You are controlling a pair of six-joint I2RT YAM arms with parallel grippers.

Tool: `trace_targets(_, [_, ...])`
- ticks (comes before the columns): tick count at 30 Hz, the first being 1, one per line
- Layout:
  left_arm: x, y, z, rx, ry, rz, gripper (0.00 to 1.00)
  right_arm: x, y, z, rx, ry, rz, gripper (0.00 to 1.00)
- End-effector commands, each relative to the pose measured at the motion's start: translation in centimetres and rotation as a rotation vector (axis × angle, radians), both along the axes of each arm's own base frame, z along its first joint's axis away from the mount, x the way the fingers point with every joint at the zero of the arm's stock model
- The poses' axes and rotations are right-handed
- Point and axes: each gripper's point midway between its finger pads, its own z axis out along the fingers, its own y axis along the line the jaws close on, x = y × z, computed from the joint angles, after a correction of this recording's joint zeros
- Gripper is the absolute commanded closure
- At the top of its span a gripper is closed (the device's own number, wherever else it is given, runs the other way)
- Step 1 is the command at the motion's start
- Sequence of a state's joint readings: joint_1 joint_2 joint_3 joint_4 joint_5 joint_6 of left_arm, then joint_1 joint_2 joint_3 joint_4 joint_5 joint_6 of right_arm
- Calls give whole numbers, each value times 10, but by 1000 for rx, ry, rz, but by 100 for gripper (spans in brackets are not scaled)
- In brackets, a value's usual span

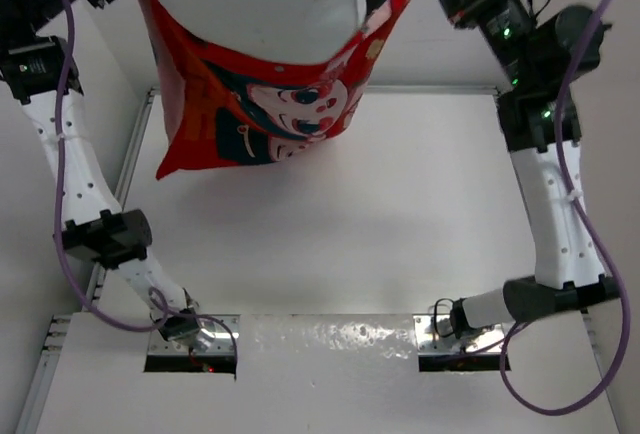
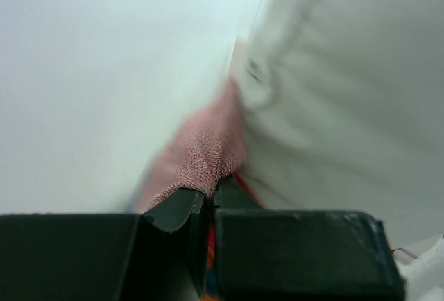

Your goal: Put the pillow into the pillowcase

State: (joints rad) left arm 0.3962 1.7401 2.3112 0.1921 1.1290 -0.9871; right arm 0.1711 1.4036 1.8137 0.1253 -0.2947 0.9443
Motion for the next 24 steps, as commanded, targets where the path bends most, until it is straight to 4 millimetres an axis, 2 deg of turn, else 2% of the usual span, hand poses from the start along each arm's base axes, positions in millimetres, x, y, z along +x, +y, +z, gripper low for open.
trace_targets(1, [-58,27,110,-96,-455,114,100,-58,-43,148,64,-366,-231,100])
trace_targets(2, [-79,32,133,-67,-598,215,100,-18,-40,147,86,-354,-249,100])
trace_targets(3, [-80,29,131,42,-600,348,100,-52,-50,168,104,-396,-269,100])
trace_targets(4, [-70,13,113,71,-538,337,100,-37,-50,148,29,-317,-309,100])
trace_targets(5, [-34,-14,50,127,-393,245,100,1,-31,60,-99,-46,-245,100])
trace_targets(6, [-13,-23,19,145,-303,210,100,6,-19,20,-116,-20,-211,100])
trace_targets(7, [7,-22,3,135,-226,212,100,8,-12,-14,-31,-4,-173,100])
trace_targets(8, [15,-16,10,108,-208,222,100,7,-19,-21,29,-37,-198,100])
trace_targets(9, [-4,7,70,33,-334,228,100,7,-22,14,-2,-44,-227,100])
trace_targets(10, [-28,17,98,19,-454,233,100,1,-26,51,-97,-118,-290,100])
trace_targets(11, [-43,22,112,3,-492,262,100,0,-22,60,-124,-73,-281,100])
trace_targets(12, [-28,16,93,110,-450,308,100,-21,-27,101,-96,-165,-289,100])
trace_targets(13, [5,9,43,128,-226,340,100,-13,-26,71,-165,-51,-284,100])
trace_targets(14, [27,-15,0,249,-246,336,100,36,-12,-9,-255,147,-258,100])
trace_targets(15, [36,-16,-78,244,-70,315,100,46,-4,-44,-265,178,-223,100])
trace_targets(16, [38,-17,-74,233,-71,308,100,15,-10,-34,-166,114,-212,100])
trace_targets(17, [33,-16,-41,223,-115,309,100,17,-14,-26,-118,40,-235,100])
trace_targets(18, [4,-3,54,176,-326,353,100,23,-23,28,-120,-61,-313,100])
trace_targets(19, [-16,5,86,145,-435,373,100,-50,-43,109,-61,-224,-339,100])
trace_targets(20, [-33,3,94,148,-464,337,100,-1,-32,86,-110,-110,-340,100])
trace_targets(21, [-10,-8,57,219,-349,313,100,-35,-42,113,-100,-174,-356,100])
trace_targets(22, [17,-39,11,256,-205,303,100,-29,-41,75,-185,-26,-352,100])
trace_targets(23, [44,-37,-85,291,-18,300,100,29,-26,-16,-293,196,-325,100])
trace_targets(24, [46,-34,-84,212,-21,291,100,31,-19,-30,-243,183,-285,100])
